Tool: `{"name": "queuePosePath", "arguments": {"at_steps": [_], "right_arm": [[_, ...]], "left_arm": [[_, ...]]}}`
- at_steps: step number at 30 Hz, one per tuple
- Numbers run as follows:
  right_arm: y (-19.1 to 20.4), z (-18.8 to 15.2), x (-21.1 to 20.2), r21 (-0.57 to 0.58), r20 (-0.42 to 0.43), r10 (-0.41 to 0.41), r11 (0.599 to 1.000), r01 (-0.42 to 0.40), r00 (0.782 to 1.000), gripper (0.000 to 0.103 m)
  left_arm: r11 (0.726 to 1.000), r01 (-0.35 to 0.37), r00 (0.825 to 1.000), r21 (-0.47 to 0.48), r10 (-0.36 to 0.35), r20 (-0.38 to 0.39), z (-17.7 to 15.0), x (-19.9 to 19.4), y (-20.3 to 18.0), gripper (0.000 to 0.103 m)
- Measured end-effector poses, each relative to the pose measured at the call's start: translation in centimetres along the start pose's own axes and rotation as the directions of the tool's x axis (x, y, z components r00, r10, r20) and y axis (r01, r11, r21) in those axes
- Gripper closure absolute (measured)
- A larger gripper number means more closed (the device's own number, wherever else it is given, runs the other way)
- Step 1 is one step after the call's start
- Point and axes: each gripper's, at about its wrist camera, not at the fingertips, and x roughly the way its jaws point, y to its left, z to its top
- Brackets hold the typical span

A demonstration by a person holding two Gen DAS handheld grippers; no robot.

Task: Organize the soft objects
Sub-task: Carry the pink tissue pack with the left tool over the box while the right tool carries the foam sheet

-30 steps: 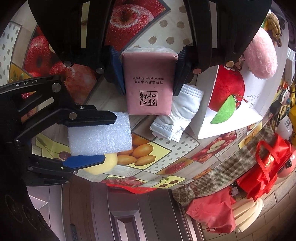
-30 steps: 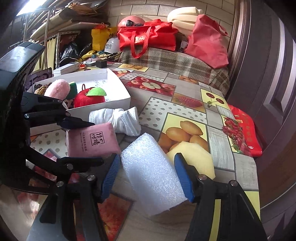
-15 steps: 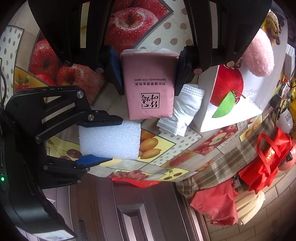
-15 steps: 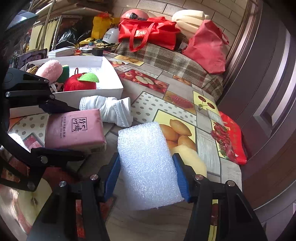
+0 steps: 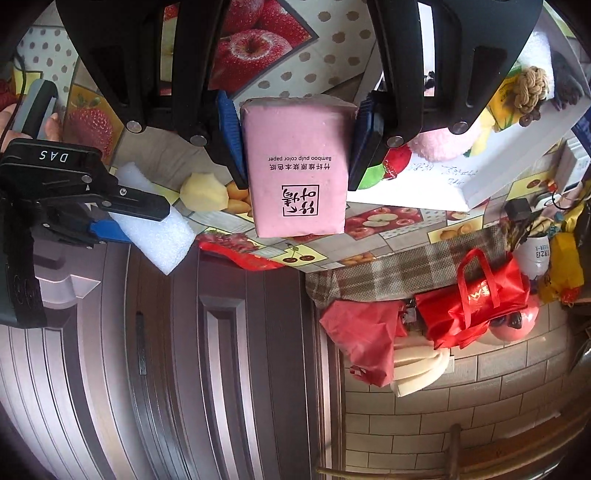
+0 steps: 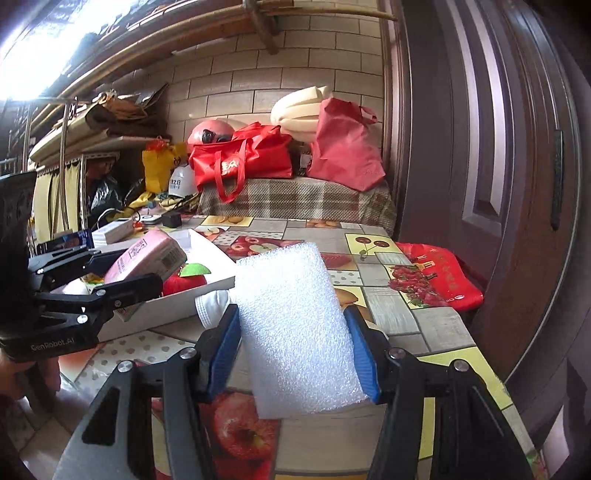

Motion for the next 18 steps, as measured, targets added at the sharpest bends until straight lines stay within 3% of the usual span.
{"name": "queuePosePath", "arguments": {"at_steps": [8,18], "right_arm": [[2.9,0.2,-1.0,0.027,0.026,0.054,0.998,-0.054,0.998,0.046],[5.3,0.2,-1.2,0.039,0.048,0.061,0.997,-0.063,0.997,0.046]], "left_arm": [[1.000,0.021,1.000,-0.015,-0.021,0.015,-0.5,-1.6,0.1,0.052],[1.000,0.021,1.000,-0.017,-0.021,0.022,-1.2,-3.7,0.7,0.052]]}}
